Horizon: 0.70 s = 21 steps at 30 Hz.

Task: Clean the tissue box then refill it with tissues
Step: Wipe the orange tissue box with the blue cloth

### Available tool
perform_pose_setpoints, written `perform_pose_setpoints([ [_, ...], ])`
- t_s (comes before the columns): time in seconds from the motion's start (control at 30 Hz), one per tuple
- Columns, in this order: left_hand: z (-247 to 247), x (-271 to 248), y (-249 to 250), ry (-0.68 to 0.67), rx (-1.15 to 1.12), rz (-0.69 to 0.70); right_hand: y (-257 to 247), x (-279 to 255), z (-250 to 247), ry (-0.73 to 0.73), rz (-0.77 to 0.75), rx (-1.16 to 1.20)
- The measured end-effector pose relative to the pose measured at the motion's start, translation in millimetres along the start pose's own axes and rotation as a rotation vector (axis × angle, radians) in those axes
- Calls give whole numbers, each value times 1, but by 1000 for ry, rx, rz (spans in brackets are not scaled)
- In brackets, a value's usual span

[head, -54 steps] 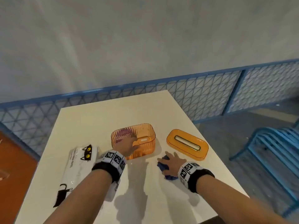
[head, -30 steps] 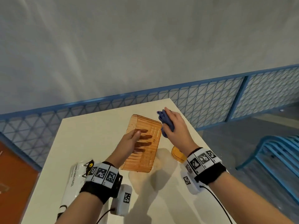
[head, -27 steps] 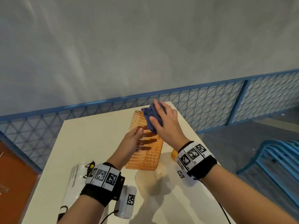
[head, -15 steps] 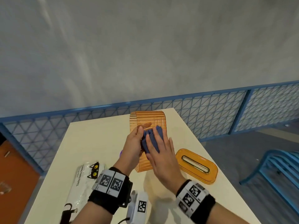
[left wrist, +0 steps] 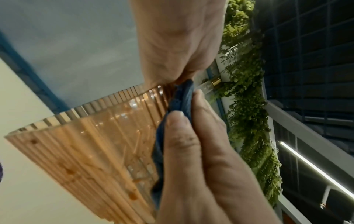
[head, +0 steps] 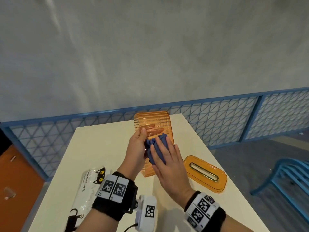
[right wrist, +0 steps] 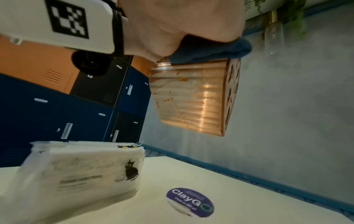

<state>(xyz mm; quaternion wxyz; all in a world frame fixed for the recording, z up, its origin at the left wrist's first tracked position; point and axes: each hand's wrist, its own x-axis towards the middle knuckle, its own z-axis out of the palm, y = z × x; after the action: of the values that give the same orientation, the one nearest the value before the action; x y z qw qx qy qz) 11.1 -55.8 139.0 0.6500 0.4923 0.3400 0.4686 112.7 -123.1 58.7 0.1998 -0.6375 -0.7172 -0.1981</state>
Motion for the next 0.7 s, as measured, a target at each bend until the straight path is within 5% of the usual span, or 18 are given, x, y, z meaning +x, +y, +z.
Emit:
perform_pose_setpoints([
  [0.13, 5, -3, 3, -44, 31, 44, 19, 44, -28, 25, 36, 47],
  [0.33, 5, -12, 5, -143, 129, 101, 50, 120, -86, 49, 190, 485],
  [0.5, -6, -13, 21, -200, -113, 4, 37, 89, -84, 50, -88, 397],
  [0.7, -23, -11, 20, -49, -267, -132, 19, 52, -65, 19, -280, 221],
])
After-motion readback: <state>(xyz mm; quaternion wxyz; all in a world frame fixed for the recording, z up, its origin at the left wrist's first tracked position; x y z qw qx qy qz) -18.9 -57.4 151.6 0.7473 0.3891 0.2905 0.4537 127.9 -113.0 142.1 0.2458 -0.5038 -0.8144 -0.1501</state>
